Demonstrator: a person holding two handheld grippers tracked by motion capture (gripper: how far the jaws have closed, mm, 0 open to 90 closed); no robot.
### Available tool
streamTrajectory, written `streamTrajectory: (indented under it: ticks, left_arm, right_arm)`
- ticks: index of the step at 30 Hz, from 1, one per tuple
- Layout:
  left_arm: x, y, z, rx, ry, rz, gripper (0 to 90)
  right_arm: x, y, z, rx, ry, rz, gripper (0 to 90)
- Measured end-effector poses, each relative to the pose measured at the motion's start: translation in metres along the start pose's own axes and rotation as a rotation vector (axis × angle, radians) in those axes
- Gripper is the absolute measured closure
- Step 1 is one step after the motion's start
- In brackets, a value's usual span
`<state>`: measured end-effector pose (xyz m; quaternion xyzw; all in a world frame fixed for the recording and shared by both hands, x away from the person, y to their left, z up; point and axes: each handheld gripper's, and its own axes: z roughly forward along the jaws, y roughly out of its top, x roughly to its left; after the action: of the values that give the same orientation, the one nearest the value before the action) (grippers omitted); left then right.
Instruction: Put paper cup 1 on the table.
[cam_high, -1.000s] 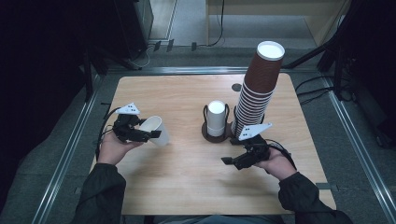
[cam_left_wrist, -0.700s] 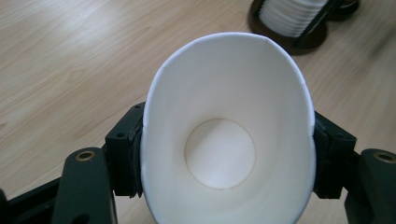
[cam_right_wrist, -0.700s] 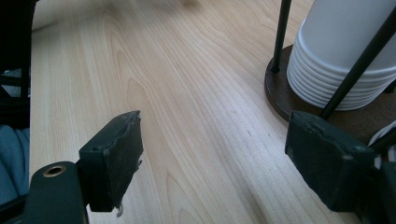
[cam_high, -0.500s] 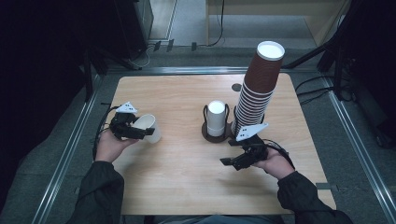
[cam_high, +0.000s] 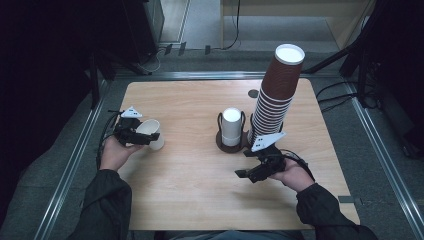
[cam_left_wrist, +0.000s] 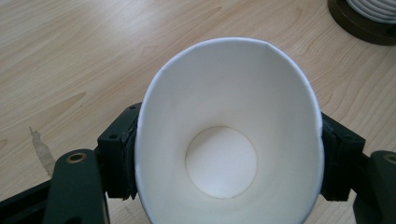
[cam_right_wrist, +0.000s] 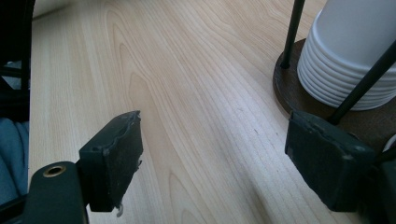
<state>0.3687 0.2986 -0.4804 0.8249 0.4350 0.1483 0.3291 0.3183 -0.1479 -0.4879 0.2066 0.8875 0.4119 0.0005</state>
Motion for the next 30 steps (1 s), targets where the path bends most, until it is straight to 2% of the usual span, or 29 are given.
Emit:
streamTrajectory:
  ticks: [4,9,14,19,21,26,28,30]
  left_arm:
    - [-0.001,0.0,0.006,0.023,0.006,0.011,23.0]
    - [-0.001,-0.001,0.007,0.014,0.007,0.006,20.2]
    - [0.001,-0.002,0.007,0.024,-0.023,-0.022,18.3]
    - [0.0,-0.001,0.004,-0.001,-0.037,-0.028,11.6]
    - [0.001,-0.001,0.002,-0.018,-0.062,-0.044,9.4]
    - [0.002,0.001,-0.005,-0.019,-0.058,-0.053,9.6]
    - [0.002,0.004,-0.009,-0.033,-0.075,-0.06,9.6]
    - [0.001,0.006,-0.013,-0.039,-0.072,-0.055,9.6]
  right_arm:
    - [0.0,0.0,0.0,0.001,0.0,-0.001,19.4]
    - [-0.001,0.0,-0.001,-0.005,-0.002,-0.006,19.4]
    - [0.0,0.0,-0.001,0.0,-0.006,-0.014,19.3]
    - [0.0,0.0,-0.001,0.003,-0.008,-0.021,19.3]
    - [0.0,0.0,-0.001,0.005,-0.008,-0.02,19.3]
    - [-0.001,0.0,-0.001,0.001,-0.006,-0.019,19.3]
    - [-0.001,0.0,-0.002,0.0,-0.006,-0.02,19.3]
    - [-0.001,0.0,-0.002,0.001,-0.005,-0.018,19.3]
